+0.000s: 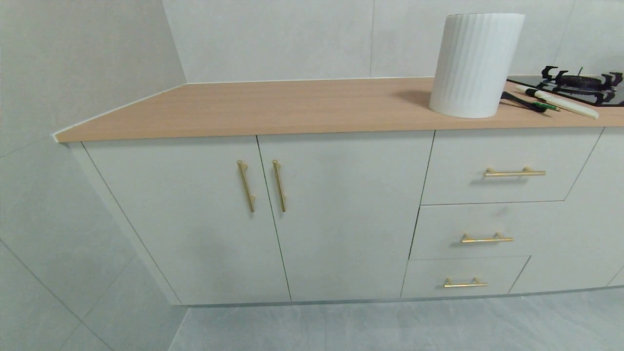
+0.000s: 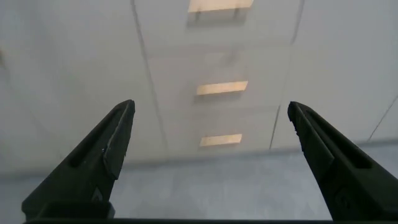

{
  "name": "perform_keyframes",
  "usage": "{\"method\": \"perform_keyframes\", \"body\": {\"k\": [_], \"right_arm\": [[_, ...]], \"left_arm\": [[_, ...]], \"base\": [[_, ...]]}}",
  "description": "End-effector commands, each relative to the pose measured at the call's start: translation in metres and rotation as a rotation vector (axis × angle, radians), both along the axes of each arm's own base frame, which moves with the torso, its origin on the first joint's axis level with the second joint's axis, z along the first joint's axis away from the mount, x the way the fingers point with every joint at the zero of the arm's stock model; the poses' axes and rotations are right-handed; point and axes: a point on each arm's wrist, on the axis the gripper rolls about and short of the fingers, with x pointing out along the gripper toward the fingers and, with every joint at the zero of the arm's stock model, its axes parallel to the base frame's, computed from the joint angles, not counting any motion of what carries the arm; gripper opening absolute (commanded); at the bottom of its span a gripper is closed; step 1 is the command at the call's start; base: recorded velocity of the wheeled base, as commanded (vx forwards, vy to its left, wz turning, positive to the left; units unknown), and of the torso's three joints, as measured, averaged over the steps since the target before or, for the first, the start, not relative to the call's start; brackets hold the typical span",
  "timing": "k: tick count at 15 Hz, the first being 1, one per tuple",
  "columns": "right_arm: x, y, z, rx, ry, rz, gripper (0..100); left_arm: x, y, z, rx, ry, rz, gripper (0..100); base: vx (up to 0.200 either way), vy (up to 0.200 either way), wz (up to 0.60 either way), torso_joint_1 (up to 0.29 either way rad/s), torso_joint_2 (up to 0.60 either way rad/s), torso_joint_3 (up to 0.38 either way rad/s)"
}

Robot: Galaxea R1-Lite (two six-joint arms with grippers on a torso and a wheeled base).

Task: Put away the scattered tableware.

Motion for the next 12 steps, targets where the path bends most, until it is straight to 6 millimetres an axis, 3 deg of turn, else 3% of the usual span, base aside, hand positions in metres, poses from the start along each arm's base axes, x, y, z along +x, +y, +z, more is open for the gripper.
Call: {"method": "perform_keyframes", "body": {"k": [1, 12], "right_arm": [[0.0006, 0.0004, -0.0022, -0.016, 0.015, 0.02, 100], [0.0007, 0.0008, -0.0025, -0.027, 0.015, 0.04, 100]], "left_arm": [[0.0024, -0.0023, -0.0093, -0.01, 0.034, -0.1, 100], [0.0022, -0.0024, -0.0091, -0.065, 0.035, -0.108, 100]], "base": [[0.0, 0.0, 0.0, 0.0, 0.0, 0.0], [0.0, 0.0, 0.0, 0.0, 0.0, 0.0]]}}
